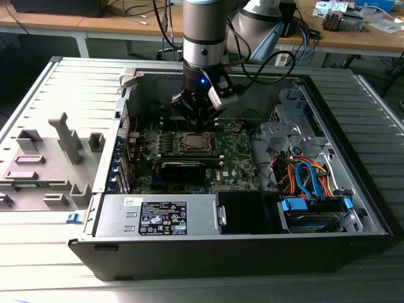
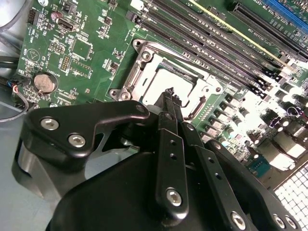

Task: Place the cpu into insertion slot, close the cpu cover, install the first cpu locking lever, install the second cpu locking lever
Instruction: 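Install the first cpu locking lever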

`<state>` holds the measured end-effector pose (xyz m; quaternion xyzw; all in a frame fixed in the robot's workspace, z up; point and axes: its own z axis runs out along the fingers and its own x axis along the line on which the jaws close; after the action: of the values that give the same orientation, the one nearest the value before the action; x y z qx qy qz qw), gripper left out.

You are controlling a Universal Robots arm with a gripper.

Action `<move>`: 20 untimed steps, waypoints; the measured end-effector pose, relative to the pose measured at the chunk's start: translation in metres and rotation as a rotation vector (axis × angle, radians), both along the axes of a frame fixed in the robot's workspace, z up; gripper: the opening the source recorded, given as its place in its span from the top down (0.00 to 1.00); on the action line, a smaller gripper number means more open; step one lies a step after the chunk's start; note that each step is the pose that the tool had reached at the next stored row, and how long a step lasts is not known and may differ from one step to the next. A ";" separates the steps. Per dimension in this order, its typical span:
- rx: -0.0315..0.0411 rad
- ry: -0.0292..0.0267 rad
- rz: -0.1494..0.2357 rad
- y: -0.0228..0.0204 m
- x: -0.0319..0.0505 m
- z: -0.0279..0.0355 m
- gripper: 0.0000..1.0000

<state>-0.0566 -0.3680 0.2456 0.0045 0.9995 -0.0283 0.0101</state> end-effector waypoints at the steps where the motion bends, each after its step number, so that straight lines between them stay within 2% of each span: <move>1: 0.0000 0.0000 0.001 0.0000 0.0000 0.0000 0.89; 20: 0.0000 0.0000 0.020 0.0000 0.0000 0.0000 0.89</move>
<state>-0.0566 -0.3680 0.2456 -0.0056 0.9995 -0.0282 0.0104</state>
